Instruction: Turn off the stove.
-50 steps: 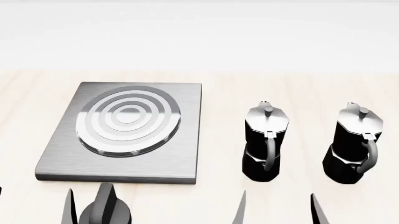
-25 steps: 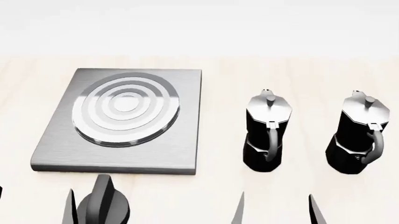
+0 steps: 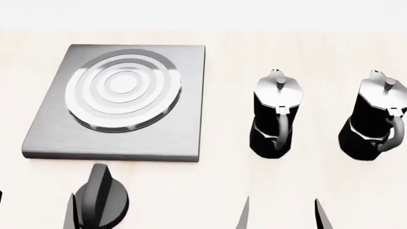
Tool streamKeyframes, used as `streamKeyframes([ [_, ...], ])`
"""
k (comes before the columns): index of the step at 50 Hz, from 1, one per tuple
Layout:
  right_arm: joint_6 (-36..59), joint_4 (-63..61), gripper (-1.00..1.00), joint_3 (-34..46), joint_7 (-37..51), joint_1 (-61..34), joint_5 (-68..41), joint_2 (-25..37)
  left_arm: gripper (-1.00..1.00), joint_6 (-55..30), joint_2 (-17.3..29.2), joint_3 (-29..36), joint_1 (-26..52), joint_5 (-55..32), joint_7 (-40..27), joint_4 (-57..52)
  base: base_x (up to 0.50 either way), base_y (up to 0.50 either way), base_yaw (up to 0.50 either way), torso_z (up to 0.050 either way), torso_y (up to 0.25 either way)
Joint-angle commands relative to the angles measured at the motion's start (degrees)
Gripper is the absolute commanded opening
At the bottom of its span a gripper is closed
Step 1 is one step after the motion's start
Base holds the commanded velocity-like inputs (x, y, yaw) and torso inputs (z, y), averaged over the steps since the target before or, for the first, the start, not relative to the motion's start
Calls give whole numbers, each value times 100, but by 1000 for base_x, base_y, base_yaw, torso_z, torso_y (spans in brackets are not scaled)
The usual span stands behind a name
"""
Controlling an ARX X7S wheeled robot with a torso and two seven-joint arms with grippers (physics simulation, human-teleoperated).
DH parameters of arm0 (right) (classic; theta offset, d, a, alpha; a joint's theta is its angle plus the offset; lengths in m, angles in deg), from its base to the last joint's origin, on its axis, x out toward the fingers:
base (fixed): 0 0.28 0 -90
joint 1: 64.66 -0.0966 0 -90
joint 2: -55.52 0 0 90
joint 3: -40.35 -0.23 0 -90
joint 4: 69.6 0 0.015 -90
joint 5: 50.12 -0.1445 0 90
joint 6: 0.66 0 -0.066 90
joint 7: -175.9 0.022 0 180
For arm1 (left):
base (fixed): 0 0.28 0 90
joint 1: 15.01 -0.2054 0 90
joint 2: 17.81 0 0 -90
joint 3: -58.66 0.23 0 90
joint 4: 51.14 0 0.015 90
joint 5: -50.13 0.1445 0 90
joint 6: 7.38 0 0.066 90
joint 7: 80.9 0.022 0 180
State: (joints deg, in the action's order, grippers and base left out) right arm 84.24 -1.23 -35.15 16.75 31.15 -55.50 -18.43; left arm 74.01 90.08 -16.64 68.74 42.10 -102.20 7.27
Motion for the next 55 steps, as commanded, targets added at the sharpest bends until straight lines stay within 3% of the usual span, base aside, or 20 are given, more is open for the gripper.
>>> streamKeyframes([
  [1,18,11,100,-97,-80,-16,105,-67,100,106,-75,-124,-8,11,135,3,0,0,0,0,-113],
  [39,10,4,100,-12,22,-37,45,24,100,92,22,-56,-27,-42,18,-125,0,0,0,0,-113],
  [42,-6,15,100,-10,21,-37,33,33,100,330,29,-97,-115,-242,103,-242,0,0,0,0,-29],
  [55,-3,43,100,16,41,-59,4,51,100,-69,97,11,-112,-261,9,-825,0,0,0,0,0],
])
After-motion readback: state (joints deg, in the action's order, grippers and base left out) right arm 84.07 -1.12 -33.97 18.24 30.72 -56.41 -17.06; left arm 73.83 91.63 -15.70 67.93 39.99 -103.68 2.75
